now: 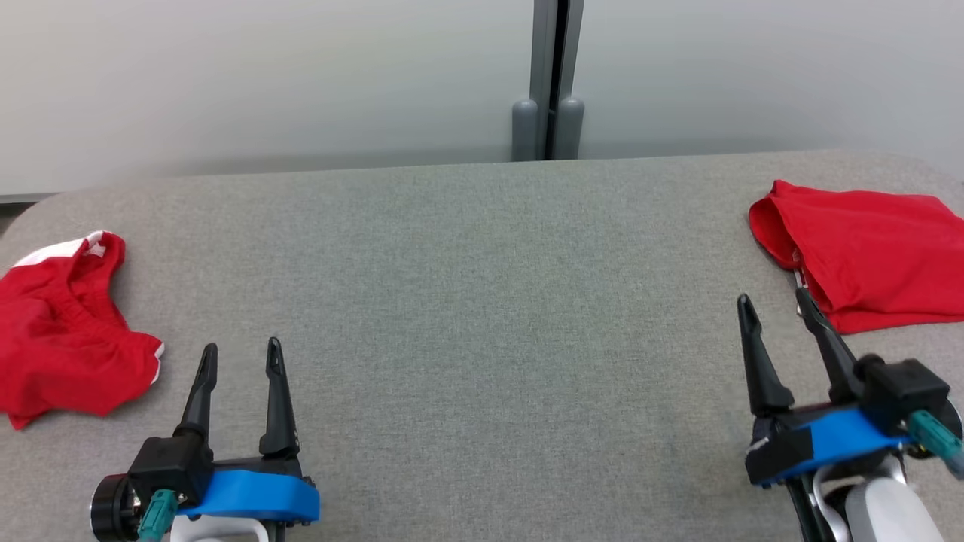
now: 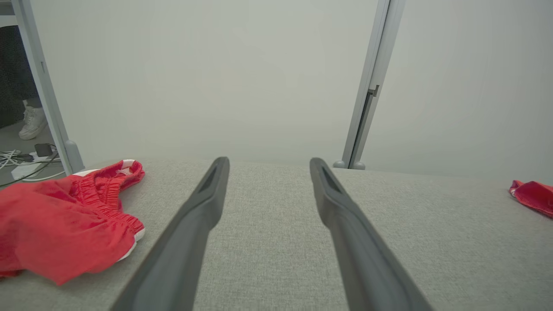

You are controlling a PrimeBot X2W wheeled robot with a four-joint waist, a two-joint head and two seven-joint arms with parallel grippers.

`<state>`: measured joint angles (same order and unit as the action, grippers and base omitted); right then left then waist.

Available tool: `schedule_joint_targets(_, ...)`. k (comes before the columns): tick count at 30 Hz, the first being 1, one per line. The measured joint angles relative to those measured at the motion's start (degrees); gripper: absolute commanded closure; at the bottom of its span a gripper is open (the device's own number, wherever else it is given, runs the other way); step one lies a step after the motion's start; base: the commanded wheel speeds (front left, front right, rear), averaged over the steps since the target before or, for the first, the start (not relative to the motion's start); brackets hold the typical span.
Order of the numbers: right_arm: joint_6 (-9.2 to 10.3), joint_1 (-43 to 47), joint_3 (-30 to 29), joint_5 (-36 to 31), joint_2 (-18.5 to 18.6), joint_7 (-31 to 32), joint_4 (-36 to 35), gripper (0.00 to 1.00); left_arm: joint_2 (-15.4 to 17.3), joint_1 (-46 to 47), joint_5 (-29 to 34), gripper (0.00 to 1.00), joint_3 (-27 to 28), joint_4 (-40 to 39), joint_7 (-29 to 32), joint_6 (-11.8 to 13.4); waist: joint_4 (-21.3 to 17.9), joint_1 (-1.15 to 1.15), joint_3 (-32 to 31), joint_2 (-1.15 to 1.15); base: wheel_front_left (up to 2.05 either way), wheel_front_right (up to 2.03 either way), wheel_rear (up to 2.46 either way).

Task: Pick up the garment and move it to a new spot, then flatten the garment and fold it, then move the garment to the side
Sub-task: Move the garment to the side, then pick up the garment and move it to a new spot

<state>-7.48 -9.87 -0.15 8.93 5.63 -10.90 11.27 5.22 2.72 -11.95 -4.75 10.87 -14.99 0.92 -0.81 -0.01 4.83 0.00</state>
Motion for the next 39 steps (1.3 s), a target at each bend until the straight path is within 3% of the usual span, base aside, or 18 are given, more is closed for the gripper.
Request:
schedule_joint_targets(10,0.00,9.16,-3.38,-1.26,-2.21,4.31,-8.32,0.00,-0.07,-1.26,-0.01,0.00,-0.59,0.83,0.00,-0.20,1.03,0.00,-1.90,0.00,0.00,0.00,0.00)
schedule_joint_targets(27,0.00,10.63,-4.12,-0.18,-2.66,5.73,-9.66,0.00,0.59,-0.80,-0.08,0.00,-0.45,2.05,0.00,-0.21,2.16,0.01,-1.66,0.00,0.00,0.00,0.00)
schedule_joint_targets(39,0.00,10.28,-3.11,0.68,-2.69,5.73,-8.59,0.00,1.67,0.79,-0.09,0.00,0.40,1.37,0.00,0.66,8.23,0.01,-0.30,0.00,0.00,0.00,0.00)
